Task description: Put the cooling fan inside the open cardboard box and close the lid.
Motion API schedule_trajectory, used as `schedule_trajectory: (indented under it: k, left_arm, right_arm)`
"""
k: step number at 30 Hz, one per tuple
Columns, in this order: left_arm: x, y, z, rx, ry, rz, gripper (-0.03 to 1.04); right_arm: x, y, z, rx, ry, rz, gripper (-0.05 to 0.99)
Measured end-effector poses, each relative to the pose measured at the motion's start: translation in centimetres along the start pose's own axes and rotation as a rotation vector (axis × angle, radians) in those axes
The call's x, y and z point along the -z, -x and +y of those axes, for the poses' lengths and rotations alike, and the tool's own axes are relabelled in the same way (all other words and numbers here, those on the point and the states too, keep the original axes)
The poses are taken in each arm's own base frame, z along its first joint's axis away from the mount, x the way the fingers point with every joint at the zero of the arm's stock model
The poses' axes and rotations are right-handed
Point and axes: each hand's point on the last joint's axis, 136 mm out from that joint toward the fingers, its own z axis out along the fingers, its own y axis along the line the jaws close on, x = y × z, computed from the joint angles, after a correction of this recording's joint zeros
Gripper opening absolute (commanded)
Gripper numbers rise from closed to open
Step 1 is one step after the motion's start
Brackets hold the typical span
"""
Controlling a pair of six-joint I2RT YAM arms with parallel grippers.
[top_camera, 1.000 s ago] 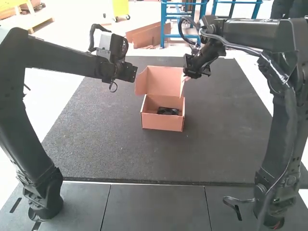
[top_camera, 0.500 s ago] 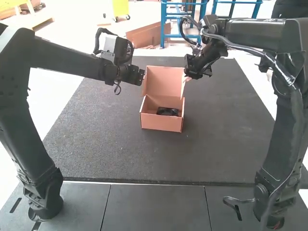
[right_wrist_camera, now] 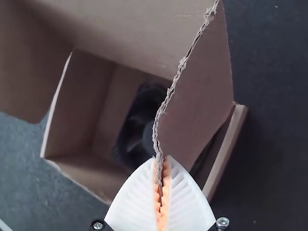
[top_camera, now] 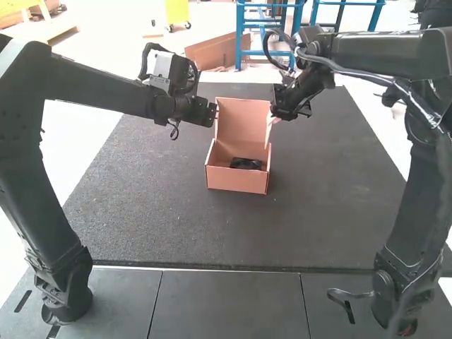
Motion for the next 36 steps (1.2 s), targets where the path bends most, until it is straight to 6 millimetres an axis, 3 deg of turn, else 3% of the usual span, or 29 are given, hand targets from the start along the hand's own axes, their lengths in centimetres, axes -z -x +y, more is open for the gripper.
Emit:
schedule_trajectory:
  k: [14, 21, 36]
  left_arm:
    - [-0.1, -2.3, -0.2, 0.01, -0.011, 0.055, 0.97]
    - [-0.1, -5.1, -0.5, 0.008, -0.024, 0.114, 0.97]
    - [3.0, -6.2, -0.1, 0.009, -0.029, 0.135, 0.97]
  right_arm:
    - [-0.3, -2.4, 0.3, 0.019, 0.006, 0.0, -0.02]
    - [-0.8, -4.7, 0.7, 0.031, 0.01, 0.03, -0.02]
    - [-2.6, -8.5, -0.3, 0.05, -0.049, 0.106, -0.02]
